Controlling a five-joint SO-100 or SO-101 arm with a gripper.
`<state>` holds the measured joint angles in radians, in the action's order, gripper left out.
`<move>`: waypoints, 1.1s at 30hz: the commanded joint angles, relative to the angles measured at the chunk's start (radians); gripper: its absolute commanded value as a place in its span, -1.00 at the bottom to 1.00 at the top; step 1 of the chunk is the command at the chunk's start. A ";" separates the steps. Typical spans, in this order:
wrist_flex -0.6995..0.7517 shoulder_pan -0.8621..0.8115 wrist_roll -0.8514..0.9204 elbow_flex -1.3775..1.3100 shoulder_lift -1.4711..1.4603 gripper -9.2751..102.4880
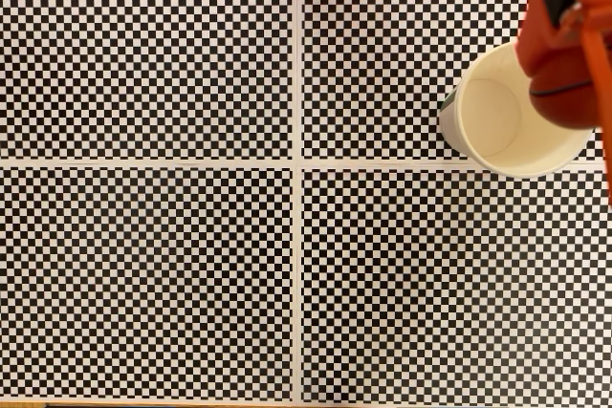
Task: Grasp basketball and place into cup.
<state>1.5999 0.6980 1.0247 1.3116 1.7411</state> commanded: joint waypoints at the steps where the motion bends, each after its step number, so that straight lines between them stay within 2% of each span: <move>1: -0.026 -0.014 0.005 -0.008 -0.009 -0.84; 26: -0.044 -0.055 0.029 0.002 -0.086 -0.84; 33: -0.038 -0.055 0.029 0.005 -0.055 -0.78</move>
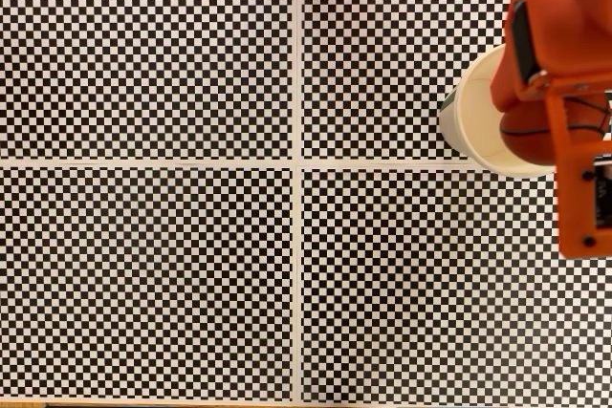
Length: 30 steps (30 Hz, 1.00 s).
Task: Grasp basketball and place into cup.
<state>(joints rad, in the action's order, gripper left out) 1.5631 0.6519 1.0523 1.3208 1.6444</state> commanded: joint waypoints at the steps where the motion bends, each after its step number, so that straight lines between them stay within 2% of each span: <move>1: 0.000 -0.009 0.002 -0.005 0.044 -0.76; 18: 0.003 0.018 -0.011 0.008 0.083 -0.30; 30: -0.003 0.035 -0.006 0.014 0.084 -0.28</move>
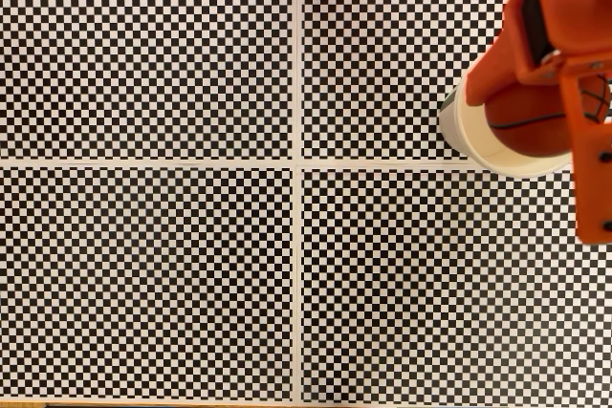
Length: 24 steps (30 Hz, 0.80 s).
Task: Grasp basketball and place into cup.
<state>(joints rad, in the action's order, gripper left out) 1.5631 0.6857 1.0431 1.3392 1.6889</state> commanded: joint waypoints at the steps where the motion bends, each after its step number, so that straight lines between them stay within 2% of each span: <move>1: -0.006 0.006 -0.002 -0.005 0.037 -0.26; 6: -0.008 0.023 -0.011 -0.003 0.025 -0.22; 12: -0.008 0.034 -0.025 -0.005 0.028 -0.09; 24: -0.023 0.040 -0.032 -0.011 0.014 -0.01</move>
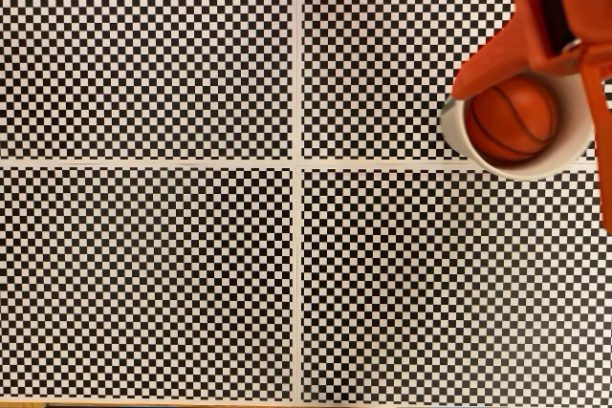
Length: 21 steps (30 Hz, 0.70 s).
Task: Grasp basketball and place into cup.
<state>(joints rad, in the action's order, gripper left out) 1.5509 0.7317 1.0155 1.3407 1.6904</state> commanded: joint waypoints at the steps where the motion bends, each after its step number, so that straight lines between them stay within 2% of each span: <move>1: -0.014 -0.006 -0.009 -0.012 0.011 -0.01; 7: -0.014 -0.017 -0.018 -0.014 0.025 -0.15; 16: -0.012 -0.104 -0.043 -0.006 0.060 -0.81; 21: -0.014 -0.175 -0.017 -0.038 0.069 -0.84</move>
<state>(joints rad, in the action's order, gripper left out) 1.5447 0.5890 0.9771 1.3407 1.7196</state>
